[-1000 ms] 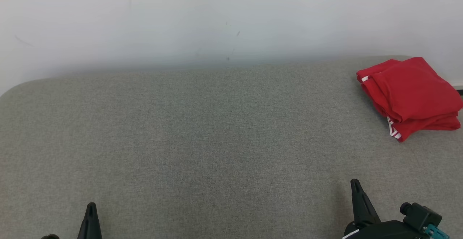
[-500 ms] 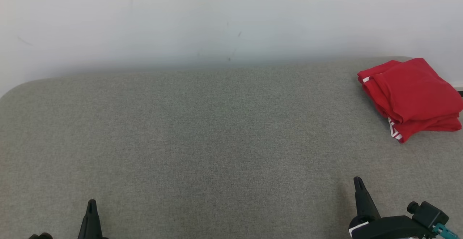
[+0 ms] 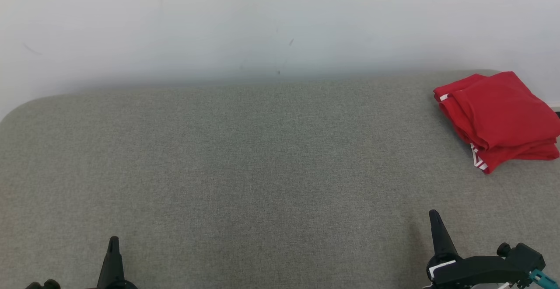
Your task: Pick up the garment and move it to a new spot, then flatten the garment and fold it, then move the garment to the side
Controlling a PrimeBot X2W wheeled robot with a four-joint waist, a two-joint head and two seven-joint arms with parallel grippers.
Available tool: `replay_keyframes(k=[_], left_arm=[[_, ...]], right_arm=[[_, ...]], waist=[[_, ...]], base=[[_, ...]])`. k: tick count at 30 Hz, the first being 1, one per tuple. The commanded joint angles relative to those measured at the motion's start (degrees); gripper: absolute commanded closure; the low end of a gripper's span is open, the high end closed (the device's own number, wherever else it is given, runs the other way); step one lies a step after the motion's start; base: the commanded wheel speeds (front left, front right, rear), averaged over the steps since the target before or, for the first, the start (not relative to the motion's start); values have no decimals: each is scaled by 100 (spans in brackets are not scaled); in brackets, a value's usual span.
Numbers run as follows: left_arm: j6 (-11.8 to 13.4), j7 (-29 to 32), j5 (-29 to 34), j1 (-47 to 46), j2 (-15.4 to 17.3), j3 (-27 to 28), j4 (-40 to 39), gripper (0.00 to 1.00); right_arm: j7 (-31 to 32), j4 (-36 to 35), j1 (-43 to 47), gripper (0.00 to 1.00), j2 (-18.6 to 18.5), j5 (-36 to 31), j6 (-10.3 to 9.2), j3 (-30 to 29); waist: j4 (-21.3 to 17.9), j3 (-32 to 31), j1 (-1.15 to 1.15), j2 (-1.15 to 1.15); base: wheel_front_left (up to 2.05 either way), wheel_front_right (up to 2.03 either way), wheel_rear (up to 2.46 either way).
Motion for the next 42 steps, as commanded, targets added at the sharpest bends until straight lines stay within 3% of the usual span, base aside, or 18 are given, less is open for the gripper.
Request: replay_keyframes(k=[1, 42], left_arm=[[-18, 48, -190, -130, 3, 13, -43, 100], [-75, 640, -2590, -376, -37, 23, 12, 100]], right_arm=[[36, -72, -108, 100, 15, 160, -6, -31], [623, -95, -268, 100, 105, 2367, -10, -247]], waist=[[2, -1, 0, 0], [66, -48, 0, 0]], base=[[0, 0, 0], [0, 0, 0]])
